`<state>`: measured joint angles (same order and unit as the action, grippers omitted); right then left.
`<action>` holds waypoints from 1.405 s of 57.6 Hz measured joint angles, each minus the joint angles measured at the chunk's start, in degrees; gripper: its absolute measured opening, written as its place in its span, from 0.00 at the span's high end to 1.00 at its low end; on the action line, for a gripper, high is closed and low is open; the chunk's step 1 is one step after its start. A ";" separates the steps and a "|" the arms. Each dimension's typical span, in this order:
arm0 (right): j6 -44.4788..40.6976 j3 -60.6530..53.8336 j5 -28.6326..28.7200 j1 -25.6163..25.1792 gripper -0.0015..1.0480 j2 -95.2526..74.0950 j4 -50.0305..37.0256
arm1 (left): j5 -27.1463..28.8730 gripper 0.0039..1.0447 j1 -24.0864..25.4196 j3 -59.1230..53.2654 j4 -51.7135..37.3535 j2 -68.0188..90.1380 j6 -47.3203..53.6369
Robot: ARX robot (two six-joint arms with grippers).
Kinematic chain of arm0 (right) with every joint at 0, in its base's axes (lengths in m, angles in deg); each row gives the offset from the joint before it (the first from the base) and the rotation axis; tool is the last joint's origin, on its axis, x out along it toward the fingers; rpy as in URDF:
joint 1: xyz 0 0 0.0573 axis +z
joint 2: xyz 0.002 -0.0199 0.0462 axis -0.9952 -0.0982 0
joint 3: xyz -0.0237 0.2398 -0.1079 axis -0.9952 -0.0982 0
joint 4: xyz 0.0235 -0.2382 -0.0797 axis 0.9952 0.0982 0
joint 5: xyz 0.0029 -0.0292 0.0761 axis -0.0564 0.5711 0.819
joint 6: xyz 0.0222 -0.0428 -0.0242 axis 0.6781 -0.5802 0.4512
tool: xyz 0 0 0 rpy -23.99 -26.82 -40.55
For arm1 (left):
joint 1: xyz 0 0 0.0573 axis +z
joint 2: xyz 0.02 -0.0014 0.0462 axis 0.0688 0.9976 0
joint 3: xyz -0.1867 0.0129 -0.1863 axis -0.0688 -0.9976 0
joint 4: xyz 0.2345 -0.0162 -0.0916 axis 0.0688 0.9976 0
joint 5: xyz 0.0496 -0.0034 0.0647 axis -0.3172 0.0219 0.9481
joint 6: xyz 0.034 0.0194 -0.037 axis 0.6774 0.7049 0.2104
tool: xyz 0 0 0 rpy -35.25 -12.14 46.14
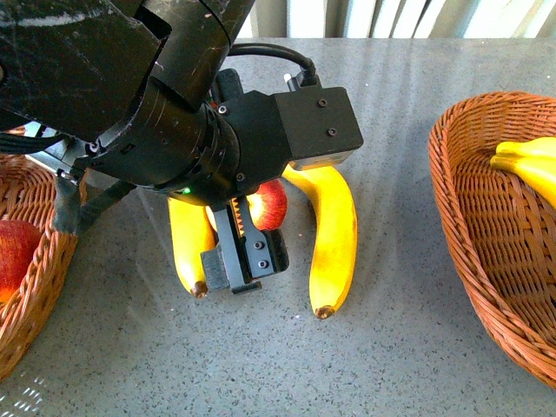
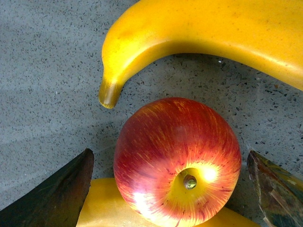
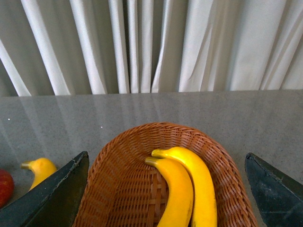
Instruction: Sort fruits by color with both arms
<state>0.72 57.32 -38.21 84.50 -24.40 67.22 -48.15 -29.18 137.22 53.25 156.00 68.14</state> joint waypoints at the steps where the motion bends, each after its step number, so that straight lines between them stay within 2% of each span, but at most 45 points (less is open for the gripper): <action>1: 0.00 0.00 0.00 0.00 0.09 0.00 0.00 | 0.02 0.09 0.02 0.02 0.02 0.04 -0.09; 53: 0.00 0.00 0.02 0.00 0.09 0.00 0.00 | 0.55 0.09 0.35 1.92 0.48 3.63 -2.34; 55: 0.00 0.00 0.02 0.00 0.09 0.00 0.00 | 0.57 0.11 0.35 1.92 0.48 3.63 -2.34; 60: 0.00 0.00 0.02 0.00 0.09 0.00 0.00 | 0.57 0.23 0.35 1.92 0.46 3.63 -2.36; 64: 0.00 0.00 0.02 0.00 0.09 0.00 0.00 | 0.52 0.28 0.35 1.95 0.46 3.63 -2.34; 81: 0.00 0.00 0.02 0.00 0.09 0.00 0.00 | -1.81 0.31 1.14 0.94 -0.11 -0.42 -2.34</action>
<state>0.72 57.32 -38.19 84.50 -24.40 67.22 -49.97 -28.04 138.16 53.14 155.59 65.80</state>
